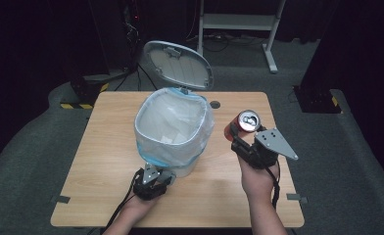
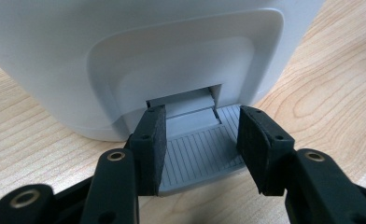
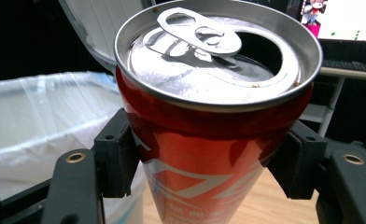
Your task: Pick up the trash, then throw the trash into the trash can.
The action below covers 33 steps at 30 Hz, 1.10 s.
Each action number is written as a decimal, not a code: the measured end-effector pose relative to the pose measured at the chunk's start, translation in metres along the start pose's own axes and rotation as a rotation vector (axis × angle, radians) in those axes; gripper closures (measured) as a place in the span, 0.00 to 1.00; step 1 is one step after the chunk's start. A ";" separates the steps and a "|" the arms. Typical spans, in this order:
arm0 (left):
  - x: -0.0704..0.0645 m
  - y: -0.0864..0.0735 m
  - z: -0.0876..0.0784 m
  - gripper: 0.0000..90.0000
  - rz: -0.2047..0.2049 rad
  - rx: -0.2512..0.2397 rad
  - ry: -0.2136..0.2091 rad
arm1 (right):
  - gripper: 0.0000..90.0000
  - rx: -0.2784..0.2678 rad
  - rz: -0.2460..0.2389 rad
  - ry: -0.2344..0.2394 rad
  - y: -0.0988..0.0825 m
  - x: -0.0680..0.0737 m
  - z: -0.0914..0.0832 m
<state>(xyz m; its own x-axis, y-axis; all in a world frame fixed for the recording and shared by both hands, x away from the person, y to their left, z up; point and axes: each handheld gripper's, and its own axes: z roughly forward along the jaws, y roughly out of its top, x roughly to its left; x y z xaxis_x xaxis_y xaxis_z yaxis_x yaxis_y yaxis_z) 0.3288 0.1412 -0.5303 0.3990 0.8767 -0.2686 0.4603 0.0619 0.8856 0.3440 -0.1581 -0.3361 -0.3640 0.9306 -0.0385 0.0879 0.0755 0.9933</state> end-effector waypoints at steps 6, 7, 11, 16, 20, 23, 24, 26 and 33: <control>0.000 0.000 0.000 0.58 -0.004 -0.002 0.001 | 0.38 -0.034 -0.006 0.010 0.011 0.009 -0.001; 0.000 0.000 0.000 0.58 -0.005 -0.003 0.001 | 0.38 -0.038 -0.006 0.011 0.013 0.009 -0.001; 0.000 0.000 0.000 0.58 -0.003 -0.002 0.001 | 0.38 -0.049 -0.009 0.013 0.017 0.012 -0.001; 0.000 0.000 0.000 0.58 -0.002 -0.002 0.001 | 0.38 -0.067 -0.014 0.021 0.024 0.014 -0.002; 0.000 0.000 0.000 0.58 -0.003 -0.004 0.002 | 0.38 -0.082 -0.021 0.028 0.028 0.017 -0.002; 0.000 0.000 0.000 0.58 -0.002 -0.002 0.002 | 0.38 -0.088 -0.017 0.037 0.031 0.020 -0.001; 0.000 0.000 0.000 0.58 -0.003 0.001 0.002 | 0.38 -0.089 -0.019 0.037 0.032 0.021 -0.001; -0.001 0.000 0.001 0.58 -0.011 -0.008 0.003 | 0.38 -0.103 -0.020 0.043 0.034 0.023 0.000; -0.001 0.000 0.000 0.58 -0.011 -0.005 0.004 | 0.38 -0.122 -0.038 0.056 0.043 0.032 0.003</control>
<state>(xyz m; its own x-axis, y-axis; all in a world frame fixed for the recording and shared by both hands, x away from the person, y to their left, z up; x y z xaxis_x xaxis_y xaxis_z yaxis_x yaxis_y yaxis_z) 0.3288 0.1403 -0.5304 0.3905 0.8779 -0.2770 0.4608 0.0741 0.8844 0.3387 -0.1246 -0.2947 -0.4162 0.9062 -0.0741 -0.0392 0.0635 0.9972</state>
